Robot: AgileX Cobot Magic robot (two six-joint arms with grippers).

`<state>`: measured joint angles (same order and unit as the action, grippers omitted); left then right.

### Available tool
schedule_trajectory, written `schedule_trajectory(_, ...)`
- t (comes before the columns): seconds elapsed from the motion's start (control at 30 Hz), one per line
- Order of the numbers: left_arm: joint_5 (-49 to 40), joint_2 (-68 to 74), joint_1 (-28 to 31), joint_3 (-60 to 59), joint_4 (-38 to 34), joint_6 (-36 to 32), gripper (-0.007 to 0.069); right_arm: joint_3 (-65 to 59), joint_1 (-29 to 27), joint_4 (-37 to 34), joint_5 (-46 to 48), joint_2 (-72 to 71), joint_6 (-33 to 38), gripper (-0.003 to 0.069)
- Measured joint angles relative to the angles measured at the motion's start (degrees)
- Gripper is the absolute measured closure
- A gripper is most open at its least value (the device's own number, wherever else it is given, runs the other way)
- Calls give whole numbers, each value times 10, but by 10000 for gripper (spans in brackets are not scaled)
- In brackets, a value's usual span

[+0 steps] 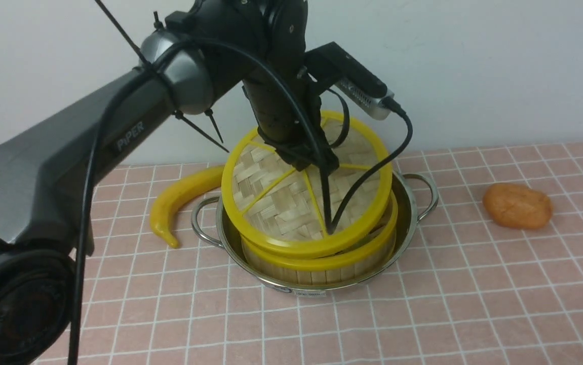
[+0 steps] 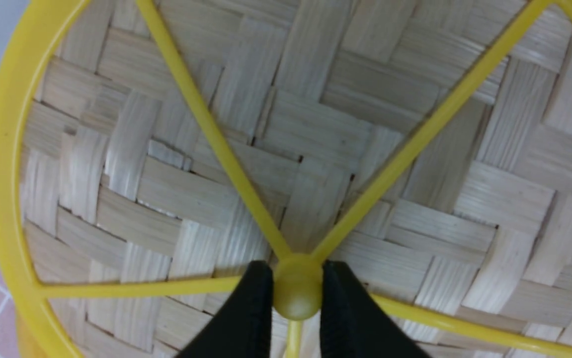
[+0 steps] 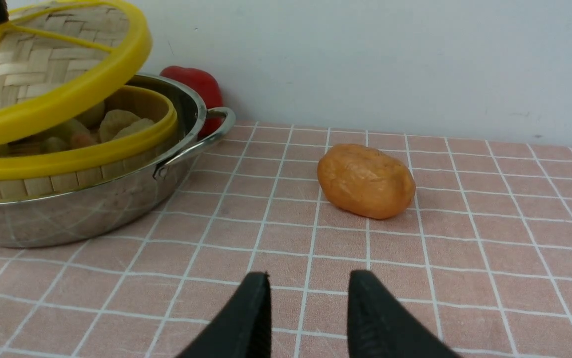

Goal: Place the steamer in the pot on the pink tablecloth, and put the lid on the steamer.
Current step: 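Place the yellow bamboo steamer lid onto the steamer in the pot with the left gripper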

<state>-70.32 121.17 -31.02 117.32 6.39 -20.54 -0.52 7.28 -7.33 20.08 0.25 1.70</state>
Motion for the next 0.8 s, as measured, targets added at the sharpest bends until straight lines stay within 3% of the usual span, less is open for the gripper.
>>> schedule_trajectory(0.8,0,28,0,1,-2,-27,512,0,0,0,0,0,0,417)
